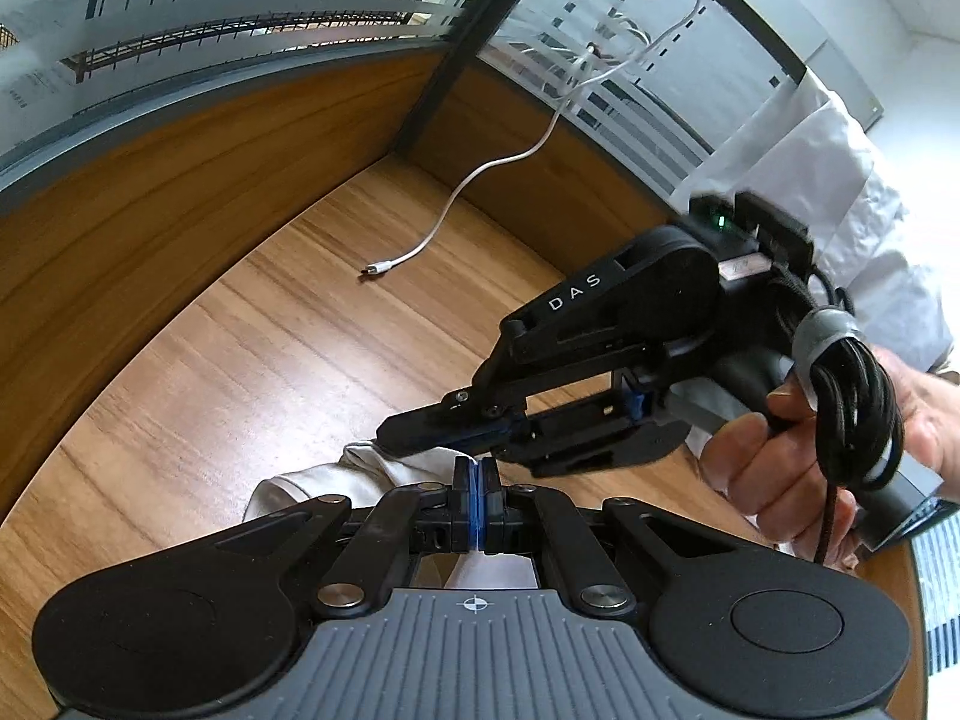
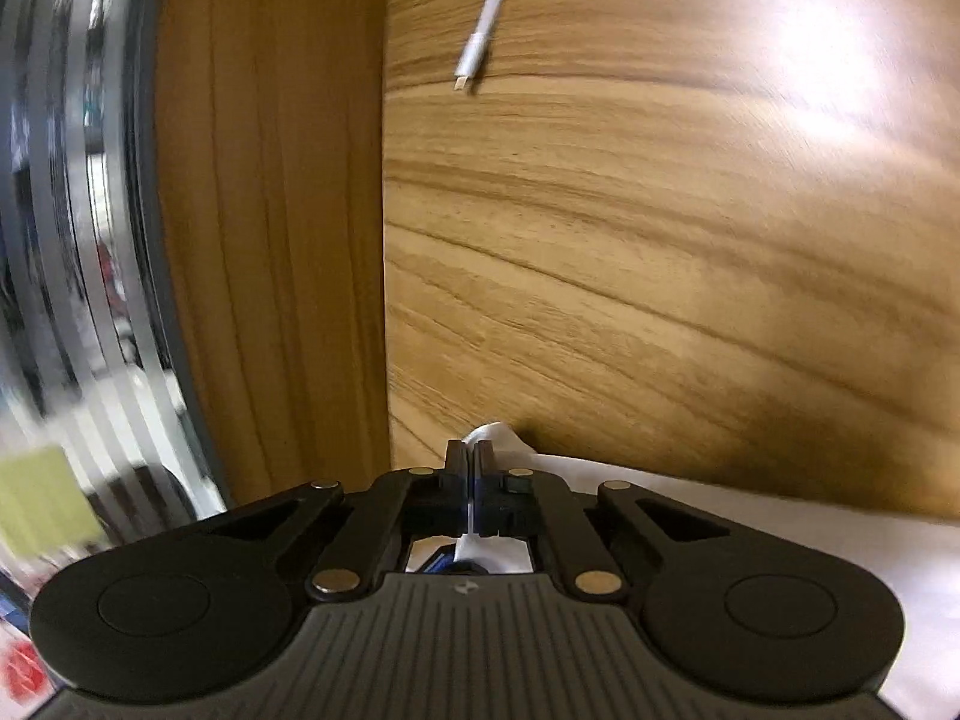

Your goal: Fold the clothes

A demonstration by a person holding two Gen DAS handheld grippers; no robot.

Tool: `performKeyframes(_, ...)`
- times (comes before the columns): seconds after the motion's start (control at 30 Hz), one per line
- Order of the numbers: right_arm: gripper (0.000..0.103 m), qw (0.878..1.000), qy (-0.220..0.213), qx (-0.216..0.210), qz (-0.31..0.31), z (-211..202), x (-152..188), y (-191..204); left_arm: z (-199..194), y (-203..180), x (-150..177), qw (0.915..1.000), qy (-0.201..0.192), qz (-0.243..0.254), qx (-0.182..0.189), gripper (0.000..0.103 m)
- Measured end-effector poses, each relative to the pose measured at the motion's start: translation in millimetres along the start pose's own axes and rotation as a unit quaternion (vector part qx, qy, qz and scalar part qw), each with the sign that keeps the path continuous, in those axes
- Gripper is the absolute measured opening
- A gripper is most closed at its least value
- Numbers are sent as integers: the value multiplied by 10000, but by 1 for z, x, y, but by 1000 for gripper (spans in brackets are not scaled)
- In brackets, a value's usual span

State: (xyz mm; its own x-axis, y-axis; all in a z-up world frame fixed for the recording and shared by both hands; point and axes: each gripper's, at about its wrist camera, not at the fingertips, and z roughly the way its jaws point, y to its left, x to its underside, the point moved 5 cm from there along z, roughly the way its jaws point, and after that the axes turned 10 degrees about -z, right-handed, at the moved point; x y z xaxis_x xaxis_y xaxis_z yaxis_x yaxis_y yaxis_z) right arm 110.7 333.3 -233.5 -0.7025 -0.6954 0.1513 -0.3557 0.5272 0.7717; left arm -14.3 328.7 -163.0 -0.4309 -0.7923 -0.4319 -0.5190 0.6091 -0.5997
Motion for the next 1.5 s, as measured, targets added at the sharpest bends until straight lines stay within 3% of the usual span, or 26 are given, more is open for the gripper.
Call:
performKeyframes(0.17, 2, 9890, 134, 703, -1293, -2, -3, 27, 1, 0, 1, 10000, 20, 51, -64, 3)
performKeyframes(0.23, 2, 9757, 190, 1038, -1920, -1, -3, 41, 2, 2, 1, 9999, 29, 61, -125, 3)
performKeyframes(0.3, 2, 9549, 302, 1389, -2606, 2, -1, 54, 4, 3, 1, 9998, 36, 60, -187, 3)
performKeyframes(0.37, 2, 9233, 430, 1813, -3359, 8, 4, 68, 5, 5, 1, 9997, 41, 51, -247, 3)
performKeyframes(0.5, 2, 8439, 631, 2525, -4692, 28, 18, 83, 9, 11, 0, 9993, 42, -17, -381, 3)
performKeyframes(0.57, 2, 7961, 718, 2840, -5296, 39, 25, 89, 13, 14, 0, 9988, 52, -46, -483, 3)
performKeyframes(0.67, 2, 7140, 838, 3274, -6131, 56, 36, 99, 21, 20, 3, 9975, 105, -73, -701, 3)
performKeyframes(0.73, 2, 7092, 795, 3312, -6173, 59, 33, 96, 25, 24, 2, 9965, 76, -96, -829, 3)
performKeyframes(0.9, 4, 7406, 131, 3224, -5895, 48, 18, 96, 32, 38, 0, 9929, 144, -423, -1103, 3)
performKeyframes(0.93, 9, 7497, -39, 3245, -5768, 42, 16, 96, 32, 38, 1, 9924, 161, -415, -1150, 3)
performKeyframes(1.07, 11, 8008, -605, 3114, -5080, 5, 5, 92, 34, 41, 6, 9907, 259, -354, -1291, 3)
performKeyframes(1.13, 13, 8133, -720, 3109, -4865, -9, 8, 85, 37, 43, 9, 9896, 339, -337, -1354, 4)
performKeyframes(1.27, 13, 8305, -867, 3111, -4538, -34, 23, 68, 38, 48, 10, 9907, 327, -387, -1267, 7)
performKeyframes(1.4, 19, 8327, -1068, 3245, -4359, -46, 52, 52, 24, 48, 3, 9939, 85, -422, -1020, 17)
performKeyframes(1.5, 24, 8342, -1201, 3334, -4225, -56, 75, 39, 18, 46, -1, 9952, 65, -153, -962, 19)
